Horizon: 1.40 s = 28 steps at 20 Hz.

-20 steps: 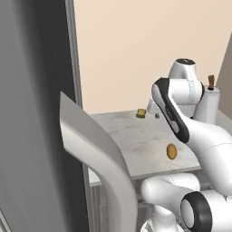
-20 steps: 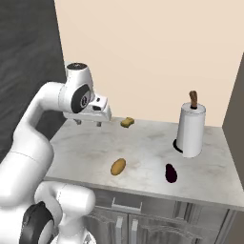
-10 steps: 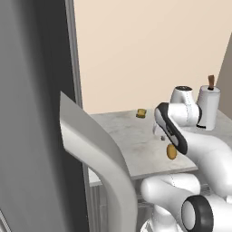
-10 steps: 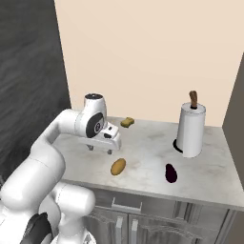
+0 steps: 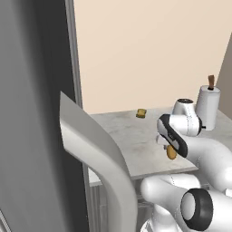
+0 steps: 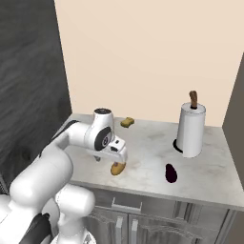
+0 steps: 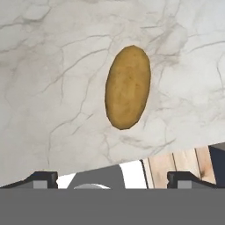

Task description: Place the potato and eggplant inside the fridge drawer. Close the drawer after placing the vegetables.

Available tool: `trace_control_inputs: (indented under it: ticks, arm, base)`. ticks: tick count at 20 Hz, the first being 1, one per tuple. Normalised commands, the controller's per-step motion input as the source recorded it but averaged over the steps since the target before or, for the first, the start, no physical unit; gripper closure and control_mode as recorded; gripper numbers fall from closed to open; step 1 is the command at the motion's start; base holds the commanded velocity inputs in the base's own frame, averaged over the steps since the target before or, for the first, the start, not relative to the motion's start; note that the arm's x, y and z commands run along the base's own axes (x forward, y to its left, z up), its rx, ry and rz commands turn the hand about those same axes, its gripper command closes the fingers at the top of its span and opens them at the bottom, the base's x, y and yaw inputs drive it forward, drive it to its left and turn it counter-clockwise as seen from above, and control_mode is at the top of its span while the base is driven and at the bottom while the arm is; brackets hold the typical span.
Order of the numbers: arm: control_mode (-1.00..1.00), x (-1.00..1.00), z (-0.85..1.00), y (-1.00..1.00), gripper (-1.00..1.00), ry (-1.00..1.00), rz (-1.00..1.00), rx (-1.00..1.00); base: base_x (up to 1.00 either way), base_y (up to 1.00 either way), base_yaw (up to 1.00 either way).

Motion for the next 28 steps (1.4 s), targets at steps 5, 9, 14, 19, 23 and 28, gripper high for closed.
trace_control_inputs:
  ticks: [5,9,14,19,23,28]
  arm:
    - [-1.00,0.12,-0.39,-0.22,-1.00,0.00,-0.09,0.01]
    - [-1.00,0.20,-0.28,-0.13,-1.00,0.00,-0.07,0.00]
    - [-1.00,0.32,-0.23,-0.06,-1.00,0.00,-0.07,0.00]
    - [-1.00,0.26,-0.12,0.00,-1.00,0.00,-0.05,0.00]
    - [-1.00,0.07,-0.13,-0.03,-1.00,0.00,0.00,0.00]
    - [-1.00,0.00,-0.19,-0.01,1.00,0.00,0.00,0.00]
  base:
    - [0.00,0.00,0.00]
    - [0.00,0.00,0.00]
    - [0.00,0.00,0.00]
    - [0.00,0.00,0.00]
    - [0.00,0.00,0.00]
    - [0.00,0.00,0.00]
